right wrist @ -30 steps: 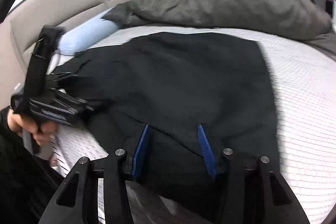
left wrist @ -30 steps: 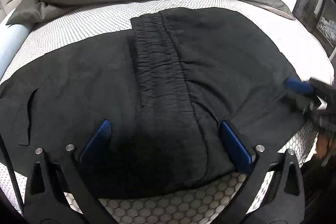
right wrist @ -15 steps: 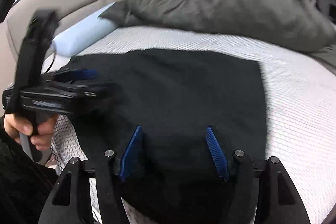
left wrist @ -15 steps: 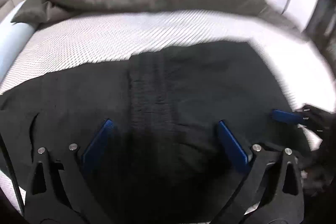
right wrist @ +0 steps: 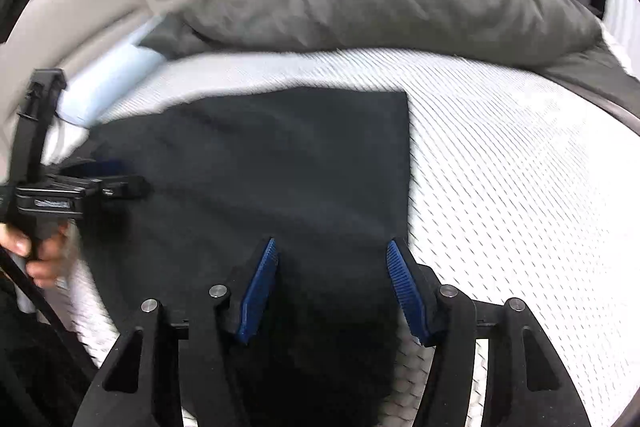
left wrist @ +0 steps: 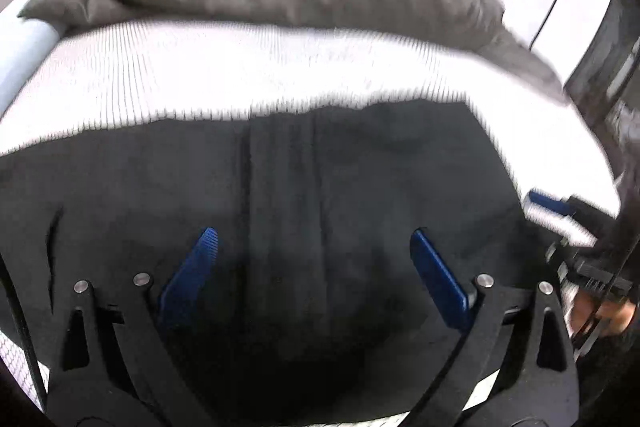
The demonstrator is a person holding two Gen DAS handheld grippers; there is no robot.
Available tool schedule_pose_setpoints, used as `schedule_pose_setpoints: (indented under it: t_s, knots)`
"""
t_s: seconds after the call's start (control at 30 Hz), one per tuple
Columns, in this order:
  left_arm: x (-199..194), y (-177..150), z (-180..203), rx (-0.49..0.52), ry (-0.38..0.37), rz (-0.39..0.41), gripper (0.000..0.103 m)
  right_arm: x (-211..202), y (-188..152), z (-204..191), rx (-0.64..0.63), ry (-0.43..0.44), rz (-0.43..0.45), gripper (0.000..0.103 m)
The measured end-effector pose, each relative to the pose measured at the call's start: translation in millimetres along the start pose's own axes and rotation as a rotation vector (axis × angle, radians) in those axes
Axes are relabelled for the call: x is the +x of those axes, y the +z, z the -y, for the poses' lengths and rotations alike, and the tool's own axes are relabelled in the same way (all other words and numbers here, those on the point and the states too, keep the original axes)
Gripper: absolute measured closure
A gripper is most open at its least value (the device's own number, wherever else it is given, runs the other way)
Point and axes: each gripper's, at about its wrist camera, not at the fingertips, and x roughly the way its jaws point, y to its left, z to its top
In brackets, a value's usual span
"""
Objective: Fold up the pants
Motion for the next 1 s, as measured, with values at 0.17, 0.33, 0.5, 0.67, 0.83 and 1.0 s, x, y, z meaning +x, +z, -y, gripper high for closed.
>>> schedule_pose_setpoints:
  t_s: [0.17,0.33,0.5,0.67,0.83,1.0]
  knots:
    - [43.7,30.0,6.9,0.015,0.171,-0.057,0.008,40.2,42.3,-25.2,-0.072,0.06,-0.059,0.044]
    - [72.9,28.1,-6.9,-0.011,0.156,-0.134,0.006,81.2,29.9,-14.6,-0.152,-0.06,-0.141,0.044]
    - [72.5,29.4,-12.0,-0.035,0.126,-0.131,0.005,62.5,25.6,23.7,-0.065,-0.14,-0.1,0.044]
    - [52.1,50.1,-9.1,-0.12,-0.043,-0.038,0.009,53.1,40.9,14.6,-0.015,-0.055,-0.031,0.044]
    - [82.5,60.4,-23.1,-0.207,0.101,-0.083,0.011,77.1,63.8,-16.1,-0.057,-0.029,-0.044,0.044]
    - [97.3,57.1,-37.9,-0.248,0.116,-0.107,0.011,96.9,50.0,-11.2,-0.093,-0.187,-0.104,0.044]
